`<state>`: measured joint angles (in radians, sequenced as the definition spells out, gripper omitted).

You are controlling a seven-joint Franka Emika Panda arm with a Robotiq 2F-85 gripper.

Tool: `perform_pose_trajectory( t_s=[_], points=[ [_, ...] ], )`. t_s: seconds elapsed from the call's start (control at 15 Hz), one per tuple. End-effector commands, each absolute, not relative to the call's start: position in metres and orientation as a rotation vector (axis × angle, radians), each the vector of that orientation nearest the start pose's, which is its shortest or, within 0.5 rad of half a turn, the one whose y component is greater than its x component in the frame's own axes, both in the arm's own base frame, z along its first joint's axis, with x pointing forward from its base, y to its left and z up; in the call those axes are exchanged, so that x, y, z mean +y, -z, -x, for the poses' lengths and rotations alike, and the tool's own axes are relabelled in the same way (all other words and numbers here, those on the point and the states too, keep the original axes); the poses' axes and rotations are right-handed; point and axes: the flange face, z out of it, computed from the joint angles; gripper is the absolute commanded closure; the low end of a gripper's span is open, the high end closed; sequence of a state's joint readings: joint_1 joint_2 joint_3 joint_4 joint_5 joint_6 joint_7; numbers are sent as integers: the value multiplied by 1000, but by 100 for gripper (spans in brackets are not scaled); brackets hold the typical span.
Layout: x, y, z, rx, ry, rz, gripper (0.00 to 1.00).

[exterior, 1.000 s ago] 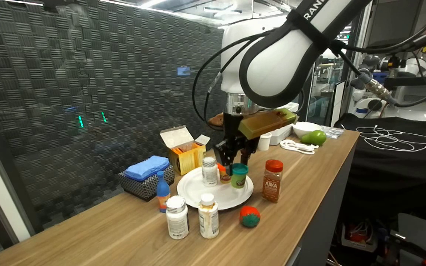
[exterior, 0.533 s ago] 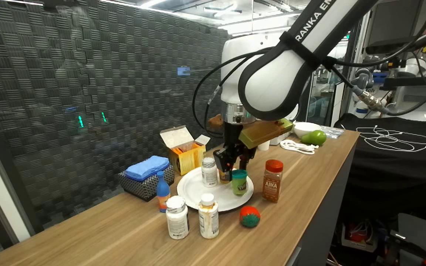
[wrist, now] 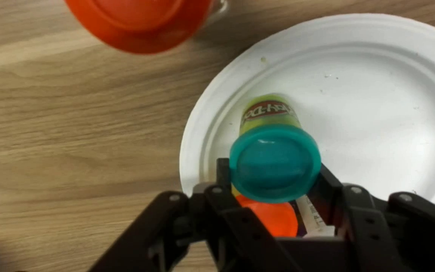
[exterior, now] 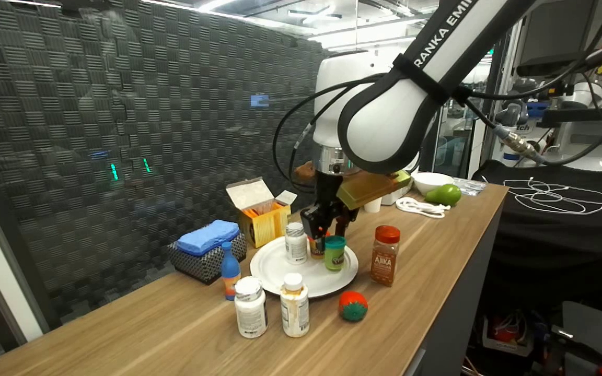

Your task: Put the containers and strawberry toy on the white plate

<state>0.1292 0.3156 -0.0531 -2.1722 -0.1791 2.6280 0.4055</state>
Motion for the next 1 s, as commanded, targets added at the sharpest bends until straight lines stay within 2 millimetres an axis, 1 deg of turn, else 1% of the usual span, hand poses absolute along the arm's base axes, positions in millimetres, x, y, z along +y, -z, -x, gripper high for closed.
perform_pose_trajectory(
  t_s=[0.0, 0.2, 0.27, 0.33, 0.53, 0.8, 0.93],
  points=[
    [47, -266, -582, 253, 346, 3187, 72],
    [50, -265, -579, 211, 336, 3180, 72],
    [50, -265, -576, 186, 314, 3188, 22],
    [51, -267, -574, 173, 321, 3190, 20],
    [55, -279, -569, 159, 344, 3183, 1],
    [60, -312, -555, 189, 425, 3173, 0],
    [69, -331, -548, 179, 462, 3167, 0]
  ],
)
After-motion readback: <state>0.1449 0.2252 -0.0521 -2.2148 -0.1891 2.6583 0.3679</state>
